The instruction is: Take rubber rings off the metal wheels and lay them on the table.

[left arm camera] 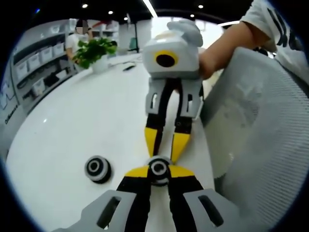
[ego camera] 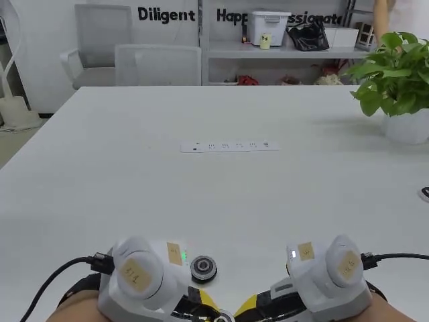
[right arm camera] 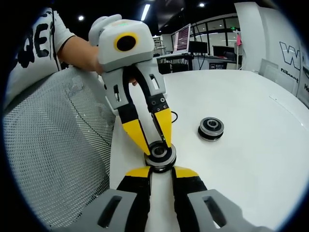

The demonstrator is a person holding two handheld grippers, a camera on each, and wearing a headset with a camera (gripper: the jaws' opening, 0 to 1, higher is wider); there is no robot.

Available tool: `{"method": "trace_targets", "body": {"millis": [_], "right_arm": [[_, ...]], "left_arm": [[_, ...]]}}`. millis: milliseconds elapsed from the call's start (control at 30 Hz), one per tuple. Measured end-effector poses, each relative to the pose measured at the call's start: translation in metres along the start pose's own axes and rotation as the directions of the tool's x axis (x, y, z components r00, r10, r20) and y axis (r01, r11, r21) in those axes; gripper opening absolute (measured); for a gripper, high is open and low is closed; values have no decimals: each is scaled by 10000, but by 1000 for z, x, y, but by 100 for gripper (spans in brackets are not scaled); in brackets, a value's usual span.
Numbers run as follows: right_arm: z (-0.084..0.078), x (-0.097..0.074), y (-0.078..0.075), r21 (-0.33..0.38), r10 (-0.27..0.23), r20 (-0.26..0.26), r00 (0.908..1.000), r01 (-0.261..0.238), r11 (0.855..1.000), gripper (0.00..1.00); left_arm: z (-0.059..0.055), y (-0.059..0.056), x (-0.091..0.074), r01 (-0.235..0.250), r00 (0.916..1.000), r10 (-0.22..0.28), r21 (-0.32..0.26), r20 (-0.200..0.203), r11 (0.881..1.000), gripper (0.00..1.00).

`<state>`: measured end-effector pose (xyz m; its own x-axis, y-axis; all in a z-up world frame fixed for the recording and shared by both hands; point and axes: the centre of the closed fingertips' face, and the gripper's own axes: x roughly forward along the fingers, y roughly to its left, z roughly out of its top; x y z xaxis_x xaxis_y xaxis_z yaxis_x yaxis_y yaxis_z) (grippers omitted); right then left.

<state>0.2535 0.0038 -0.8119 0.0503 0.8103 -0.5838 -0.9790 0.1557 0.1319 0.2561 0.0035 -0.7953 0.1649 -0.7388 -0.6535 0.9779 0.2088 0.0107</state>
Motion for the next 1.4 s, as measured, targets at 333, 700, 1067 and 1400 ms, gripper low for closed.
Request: {"method": "trace_targets", "body": {"millis": [333, 700, 1067, 1400], "right_arm": [[-3, -2, 0, 225, 19, -74, 10000, -18, 9997, 4], [-4, -3, -3, 1070, -98, 96, 9999, 87, 9942, 0], [-4, -7, -10, 3004, -218, 659, 9976, 10, 9538, 0], [3, -12, -16, 3919, -502, 1315, 9900, -54, 9200, 0]], "left_arm": [[1, 0, 0, -159, 9999, 159, 124, 45, 9998, 14], [1, 0, 1, -240, 9997, 241, 216, -33, 9995, 14], [1, 1, 2, -324, 9994, 328, 328, -120, 9989, 13], [1, 1, 2, -389, 9992, 392, 278, -114, 9989, 13]]}}
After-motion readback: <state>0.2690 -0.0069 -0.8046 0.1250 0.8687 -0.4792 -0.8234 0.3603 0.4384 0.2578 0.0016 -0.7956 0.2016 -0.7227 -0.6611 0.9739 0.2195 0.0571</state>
